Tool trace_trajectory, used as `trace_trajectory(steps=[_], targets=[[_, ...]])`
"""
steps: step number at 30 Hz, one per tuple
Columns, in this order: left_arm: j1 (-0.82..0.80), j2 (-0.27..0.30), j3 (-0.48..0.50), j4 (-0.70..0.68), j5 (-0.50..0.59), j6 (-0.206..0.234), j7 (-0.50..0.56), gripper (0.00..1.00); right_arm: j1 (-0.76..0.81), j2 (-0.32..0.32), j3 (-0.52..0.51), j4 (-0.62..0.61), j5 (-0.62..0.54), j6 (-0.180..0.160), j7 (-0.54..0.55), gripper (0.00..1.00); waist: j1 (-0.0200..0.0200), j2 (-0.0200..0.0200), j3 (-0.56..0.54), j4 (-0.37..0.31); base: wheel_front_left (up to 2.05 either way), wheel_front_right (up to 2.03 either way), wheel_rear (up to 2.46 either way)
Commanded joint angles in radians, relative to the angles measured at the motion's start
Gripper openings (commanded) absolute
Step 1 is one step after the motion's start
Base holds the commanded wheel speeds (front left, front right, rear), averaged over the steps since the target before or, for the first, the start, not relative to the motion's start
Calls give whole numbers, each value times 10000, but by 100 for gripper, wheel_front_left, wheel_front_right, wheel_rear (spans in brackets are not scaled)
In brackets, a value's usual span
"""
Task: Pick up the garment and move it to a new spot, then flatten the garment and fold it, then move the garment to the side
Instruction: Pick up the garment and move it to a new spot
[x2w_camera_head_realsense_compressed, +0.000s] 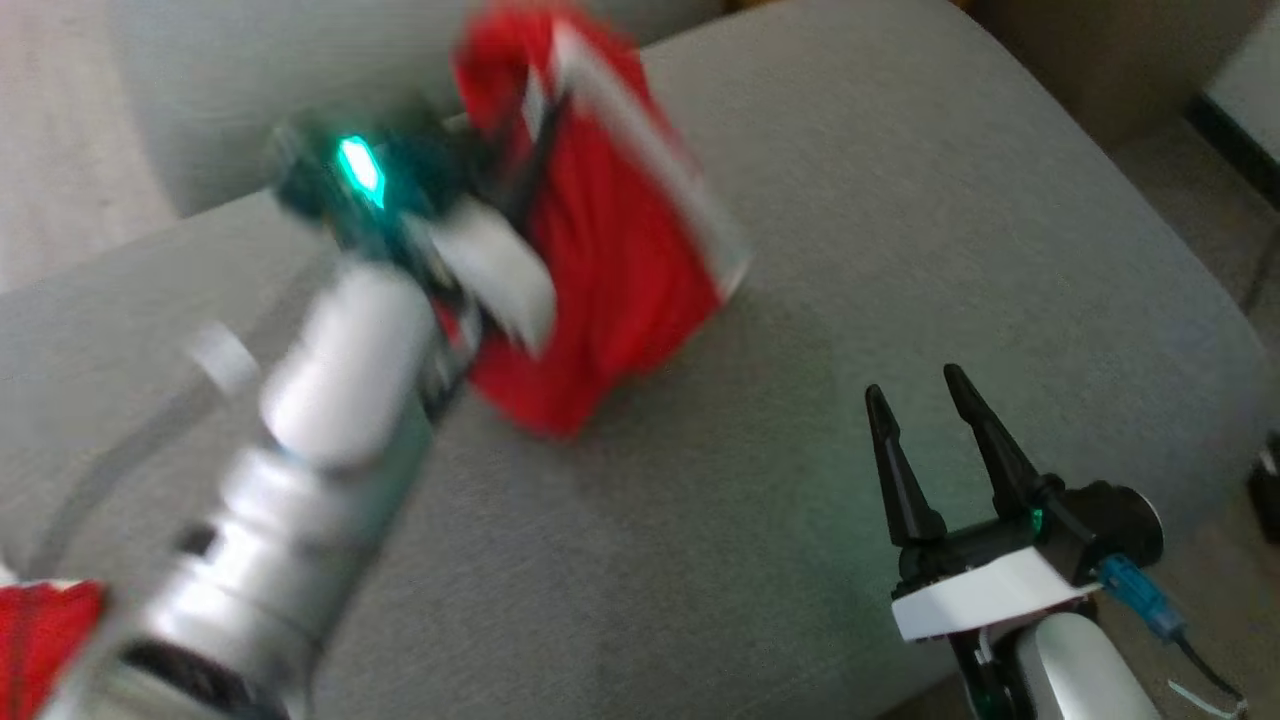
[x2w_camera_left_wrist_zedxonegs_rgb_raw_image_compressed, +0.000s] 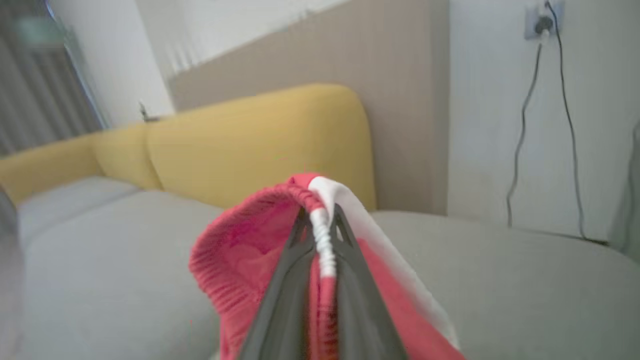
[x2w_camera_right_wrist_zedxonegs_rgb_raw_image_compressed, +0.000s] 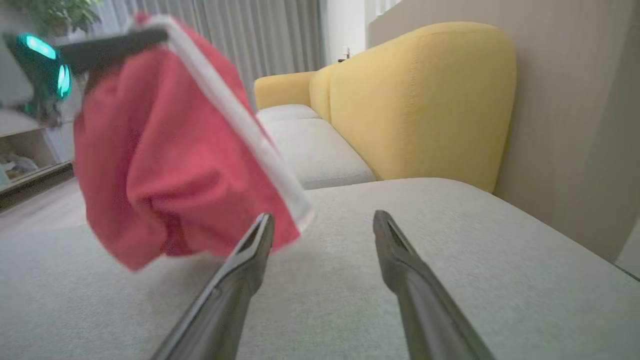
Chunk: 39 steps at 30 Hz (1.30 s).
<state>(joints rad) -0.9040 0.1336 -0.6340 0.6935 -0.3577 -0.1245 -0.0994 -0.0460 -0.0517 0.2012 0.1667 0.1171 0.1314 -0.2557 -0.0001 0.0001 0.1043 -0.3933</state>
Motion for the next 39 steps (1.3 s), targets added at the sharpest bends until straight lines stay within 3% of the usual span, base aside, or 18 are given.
trace_trajectory(steps=[1,4,5,6,7,10,15,18,27,39], targets=[[119,169,56,-19,174,123,-213,0,-491,13,298,-374,90,-7,-61,100,1,-1,533,-524,0,0,0],[1241,-159,-458,663,484,471,-979,0,-540,13,500,-312,140,-7,-61,100,1,-1,709,-600,0,0,0],[1588,-257,-519,907,500,636,-1167,11,-551,13,551,-287,156,-7,-61,100,1,-1,716,-604,0,0,0],[1893,-356,-545,1098,498,821,-1322,89,-551,13,602,-251,167,-7,-61,100,1,-1,706,-585,0,0,0],[2160,-445,-572,1199,510,992,-1446,100,-541,14,604,-239,164,-7,-61,100,1,-1,683,-539,0,0,0],[2874,-652,-396,938,411,1529,-1605,100,-431,14,499,-180,94,-7,-61,100,1,-1,470,-177,0,0,0],[4572,-744,562,-1396,659,2635,-1619,100,-119,14,100,-48,-160,-7,-61,100,1,-1,-164,948,0,0,0],[5757,-769,1229,-2605,784,2946,-1621,100,177,14,-216,56,-304,-7,-61,100,1,-1,-601,1783,0,0,0],[8304,-810,2771,-4980,1704,3136,-1622,100,847,14,-848,157,-674,-7,-61,100,1,-1,-1312,3720,0,0,0],[10264,-828,3667,-6043,2653,3370,-1623,100,1714,14,-1013,-11,-617,-7,-61,100,1,-1,-2003,4440,0,0,0]])
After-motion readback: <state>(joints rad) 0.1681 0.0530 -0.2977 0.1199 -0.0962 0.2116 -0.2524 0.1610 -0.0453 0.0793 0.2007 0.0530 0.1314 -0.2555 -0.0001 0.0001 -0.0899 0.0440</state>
